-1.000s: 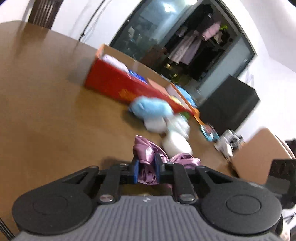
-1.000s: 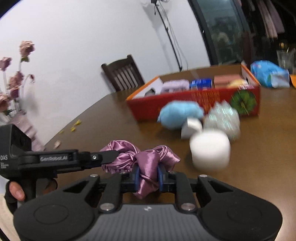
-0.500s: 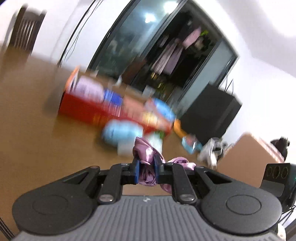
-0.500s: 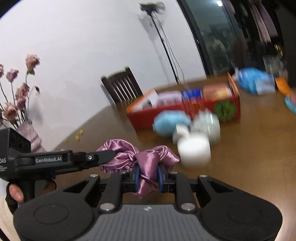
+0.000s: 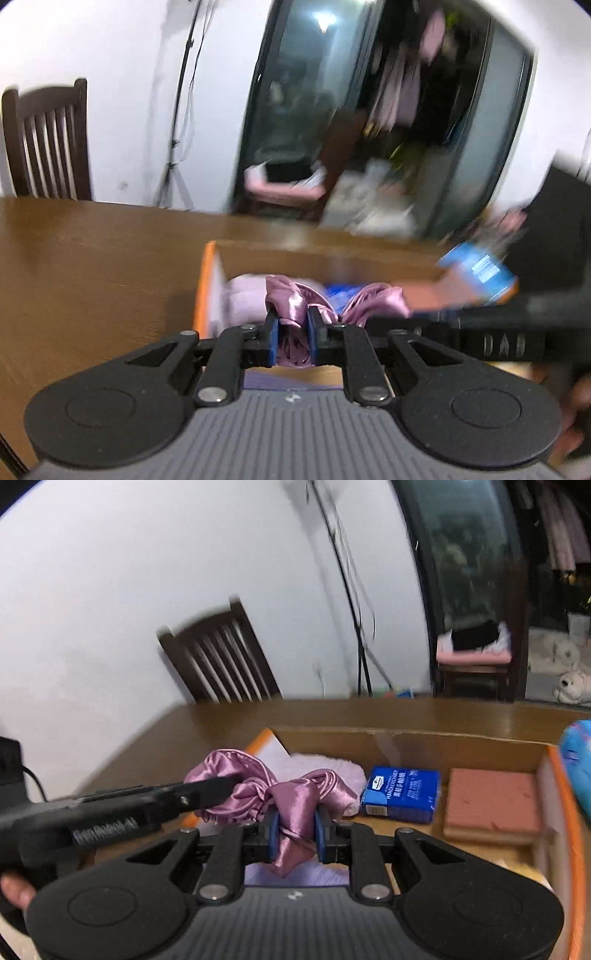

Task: Organize soft objects
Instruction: 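Carry the scrunchie into the box and open both grippers, then move both grippers back toward the light blue plush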

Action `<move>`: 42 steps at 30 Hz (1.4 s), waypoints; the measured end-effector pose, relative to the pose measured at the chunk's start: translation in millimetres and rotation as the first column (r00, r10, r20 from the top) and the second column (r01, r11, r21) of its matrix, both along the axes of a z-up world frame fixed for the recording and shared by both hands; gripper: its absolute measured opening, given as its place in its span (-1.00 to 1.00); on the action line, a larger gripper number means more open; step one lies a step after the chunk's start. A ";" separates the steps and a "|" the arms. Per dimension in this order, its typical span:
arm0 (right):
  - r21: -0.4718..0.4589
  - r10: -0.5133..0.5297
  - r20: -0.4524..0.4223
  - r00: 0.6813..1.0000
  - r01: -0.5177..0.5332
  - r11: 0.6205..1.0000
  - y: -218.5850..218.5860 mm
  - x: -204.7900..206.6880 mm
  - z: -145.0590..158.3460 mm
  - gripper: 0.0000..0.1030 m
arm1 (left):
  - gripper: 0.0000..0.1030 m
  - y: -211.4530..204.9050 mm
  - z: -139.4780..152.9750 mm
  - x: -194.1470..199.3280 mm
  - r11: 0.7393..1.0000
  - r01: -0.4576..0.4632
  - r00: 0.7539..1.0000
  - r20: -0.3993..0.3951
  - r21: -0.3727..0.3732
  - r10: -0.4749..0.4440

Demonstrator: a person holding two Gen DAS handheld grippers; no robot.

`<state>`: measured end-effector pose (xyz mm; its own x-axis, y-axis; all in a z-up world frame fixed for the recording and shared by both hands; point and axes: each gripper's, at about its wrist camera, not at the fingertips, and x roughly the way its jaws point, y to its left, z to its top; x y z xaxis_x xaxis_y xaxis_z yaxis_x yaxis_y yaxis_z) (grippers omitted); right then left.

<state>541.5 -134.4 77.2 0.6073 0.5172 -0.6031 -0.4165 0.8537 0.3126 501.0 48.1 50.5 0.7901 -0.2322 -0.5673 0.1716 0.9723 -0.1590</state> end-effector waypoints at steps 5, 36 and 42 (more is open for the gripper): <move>-0.050 -0.009 -0.190 0.982 -0.001 0.999 21.0 54.8 -50.8 -0.56 | -0.65 -18.9 -28.6 4.9 0.982 0.019 1.000 0.017 0.190 -0.022; 0.068 -0.177 0.298 0.938 0.164 0.984 -92.1 -225.6 78.9 0.55 | 0.60 -22.6 101.4 -236.0 0.998 0.057 0.948 0.316 -0.033 -0.043; 0.084 -0.191 0.338 0.921 0.172 0.981 -104.8 -299.4 51.7 0.64 | 0.67 -21.6 69.4 -302.2 0.997 -0.003 0.963 0.268 -0.072 0.022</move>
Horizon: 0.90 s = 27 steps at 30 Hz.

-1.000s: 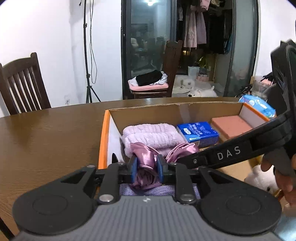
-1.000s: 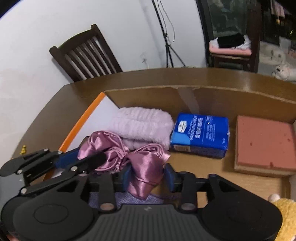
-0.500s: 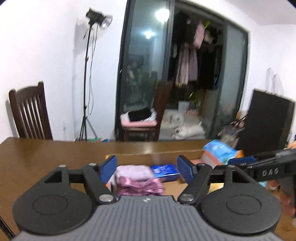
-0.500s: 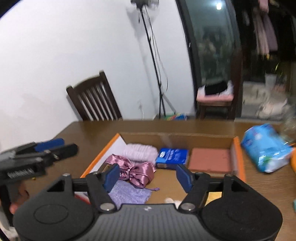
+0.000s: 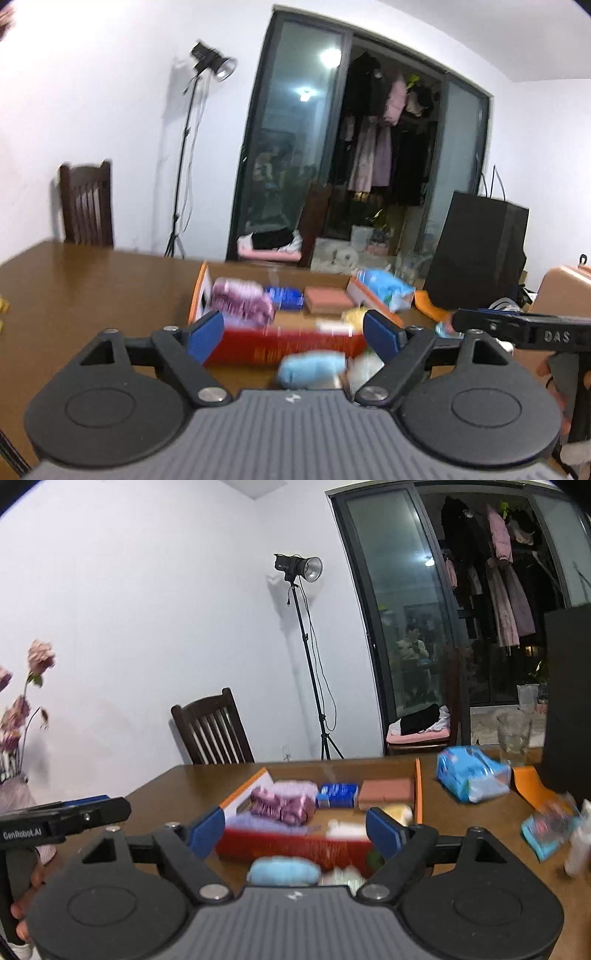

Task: Organize soft objects
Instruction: 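Move both grippers back toward the light blue plush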

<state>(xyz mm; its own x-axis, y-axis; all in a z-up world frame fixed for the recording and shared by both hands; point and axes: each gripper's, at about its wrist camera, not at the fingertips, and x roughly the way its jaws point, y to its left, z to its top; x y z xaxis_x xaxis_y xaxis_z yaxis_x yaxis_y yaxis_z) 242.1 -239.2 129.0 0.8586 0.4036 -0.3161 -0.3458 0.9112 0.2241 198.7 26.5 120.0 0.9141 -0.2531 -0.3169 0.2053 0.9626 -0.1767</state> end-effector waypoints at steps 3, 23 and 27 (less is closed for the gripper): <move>-0.001 -0.008 -0.020 1.000 0.008 1.000 -0.5 -30.0 -31.0 0.70 | 0.72 1.6 -24.8 -21.4 1.000 -0.016 0.999 -0.035 0.027 0.017; 0.068 -0.037 -0.136 0.990 0.047 0.997 -4.5 -78.1 -99.5 0.70 | 0.73 -17.9 -74.2 -26.3 0.999 0.047 0.988 -0.151 0.004 -0.046; 0.047 -0.051 -0.116 0.992 0.056 0.997 -3.5 -63.7 -93.8 0.70 | 0.73 -18.4 -80.7 -12.7 0.999 0.048 0.984 -0.174 0.013 -0.045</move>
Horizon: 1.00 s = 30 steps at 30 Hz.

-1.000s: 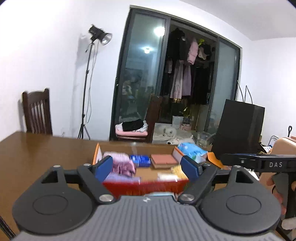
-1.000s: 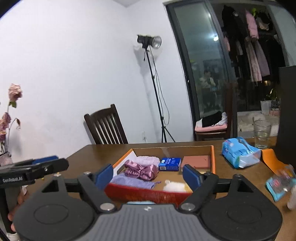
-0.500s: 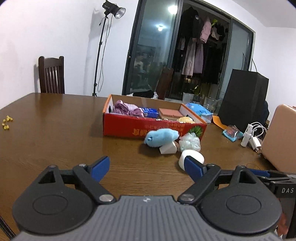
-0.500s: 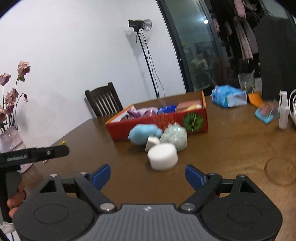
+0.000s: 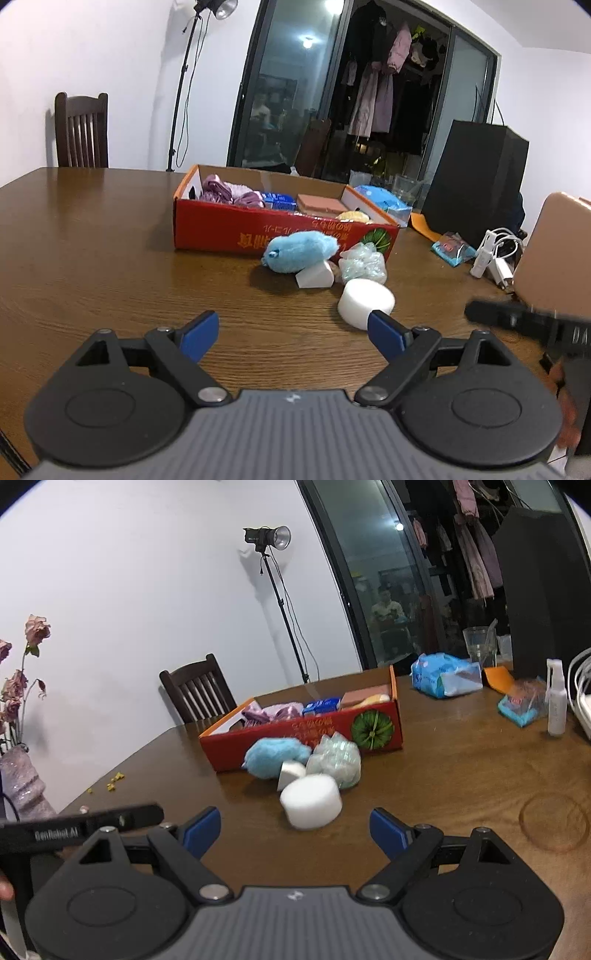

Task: Organize soft objects
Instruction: 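Move both grippers back toward the light blue plush, then close both grippers on the light blue fluffy plush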

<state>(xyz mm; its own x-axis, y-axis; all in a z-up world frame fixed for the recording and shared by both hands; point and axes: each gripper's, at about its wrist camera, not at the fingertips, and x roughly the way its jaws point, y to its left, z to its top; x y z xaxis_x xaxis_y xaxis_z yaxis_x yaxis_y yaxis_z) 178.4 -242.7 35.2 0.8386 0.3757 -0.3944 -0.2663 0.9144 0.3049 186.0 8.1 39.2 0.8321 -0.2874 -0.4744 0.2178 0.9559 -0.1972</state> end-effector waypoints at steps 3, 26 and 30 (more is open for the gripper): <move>-0.021 -0.002 0.019 1.000 0.003 1.000 0.5 20.9 7.3 0.69 | 0.74 -1.1 -2.0 17.5 1.000 0.005 1.000 0.002 0.003 -0.005; 0.076 0.122 -0.146 0.982 -0.112 0.991 79.9 201.5 -25.2 -0.17 | -0.81 48.8 -50.3 202.6 0.840 0.073 0.952 -0.213 -0.538 -0.219; 0.062 0.180 -0.063 0.982 -0.176 0.982 85.0 179.7 -4.5 -0.62 | -0.84 44.0 -31.5 173.7 0.845 0.122 0.963 -0.145 -0.521 -0.229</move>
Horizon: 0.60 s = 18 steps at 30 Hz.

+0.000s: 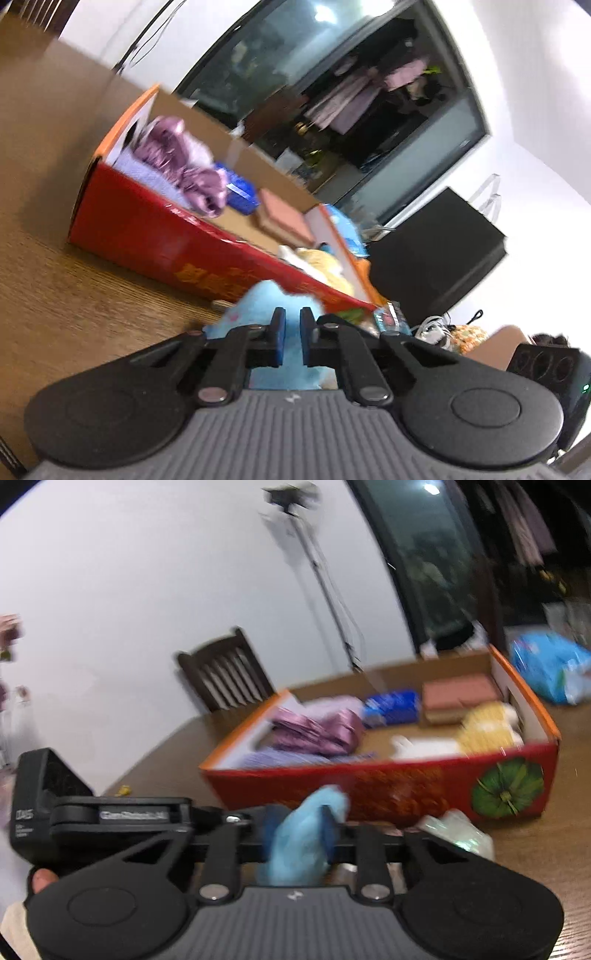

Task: Organize soft objects
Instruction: 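Close both grippers on the light blue fluffy plush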

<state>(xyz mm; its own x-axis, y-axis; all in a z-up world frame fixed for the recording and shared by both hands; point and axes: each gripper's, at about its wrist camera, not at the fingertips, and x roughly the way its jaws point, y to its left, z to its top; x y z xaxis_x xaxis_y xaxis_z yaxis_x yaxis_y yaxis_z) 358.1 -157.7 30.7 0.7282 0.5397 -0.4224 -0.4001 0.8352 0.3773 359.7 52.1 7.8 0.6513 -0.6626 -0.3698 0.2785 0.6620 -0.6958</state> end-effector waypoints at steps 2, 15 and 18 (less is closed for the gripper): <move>-0.032 0.039 0.049 0.998 -0.037 0.999 4.9 -19.0 11.5 -0.62 | -0.84 2.3 3.2 -22.0 1.000 0.007 1.000 0.018 -0.010 -0.007; -0.049 0.080 -0.054 0.995 -0.083 0.995 -13.2 -128.5 -2.1 -0.31 | -0.28 20.8 2.9 -147.5 0.978 -0.117 0.990 0.098 0.172 0.102; -0.092 -0.008 -0.026 1.000 0.005 0.996 -22.0 -113.9 0.2 -0.19 | -0.12 13.8 7.4 -131.7 0.951 -0.147 0.982 0.156 0.271 0.108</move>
<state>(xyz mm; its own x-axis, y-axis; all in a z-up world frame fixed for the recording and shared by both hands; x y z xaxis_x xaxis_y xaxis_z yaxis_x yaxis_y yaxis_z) 244.2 -179.7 30.9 0.7193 0.4930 -0.4894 -0.3854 0.8694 0.3093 228.0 65.9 15.2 0.7811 -0.4536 -0.4291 0.2590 0.8607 -0.4384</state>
